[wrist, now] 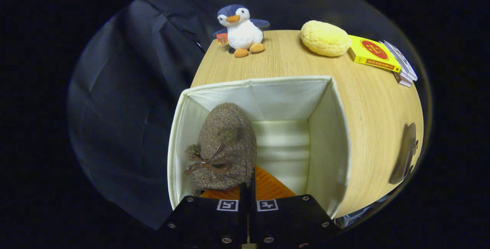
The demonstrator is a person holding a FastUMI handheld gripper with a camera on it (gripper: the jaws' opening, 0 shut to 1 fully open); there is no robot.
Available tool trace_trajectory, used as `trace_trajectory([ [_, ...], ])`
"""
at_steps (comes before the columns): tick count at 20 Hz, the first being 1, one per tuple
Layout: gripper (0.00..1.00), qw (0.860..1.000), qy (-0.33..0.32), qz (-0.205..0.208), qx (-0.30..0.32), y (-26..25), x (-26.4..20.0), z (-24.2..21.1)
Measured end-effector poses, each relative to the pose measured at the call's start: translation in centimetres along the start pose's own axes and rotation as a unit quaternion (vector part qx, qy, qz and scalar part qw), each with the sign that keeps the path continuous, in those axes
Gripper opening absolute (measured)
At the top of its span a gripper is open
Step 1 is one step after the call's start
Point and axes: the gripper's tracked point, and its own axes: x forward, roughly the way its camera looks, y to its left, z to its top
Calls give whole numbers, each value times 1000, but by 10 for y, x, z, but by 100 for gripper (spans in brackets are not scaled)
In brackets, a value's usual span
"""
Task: Open the storage box then place both shoes into the box .Put the left shoe in first, then the right shoe, with the right side of both shoes facing outward in a uniform manner.
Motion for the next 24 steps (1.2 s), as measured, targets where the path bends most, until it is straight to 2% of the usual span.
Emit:
trace_trajectory([
  [3,4,1000,17,-17,-15,-1,21,-9],
  [6,8,999,41,-22,-5,-6,37,-19],
  [9,13,998,67,-4,-9,0,42,-31],
  [11,17,996,75,24,-42,7,34,-38],
  [14,57,993,70,65,-65,16,14,-41],
  [17,71,987,41,111,-109,23,-21,-37],
  [18,79,984,24,124,-124,24,-36,-34],
  [20,90,979,-13,155,-135,30,-68,-23],
  [24,97,972,-77,178,-134,9,-124,1],
])
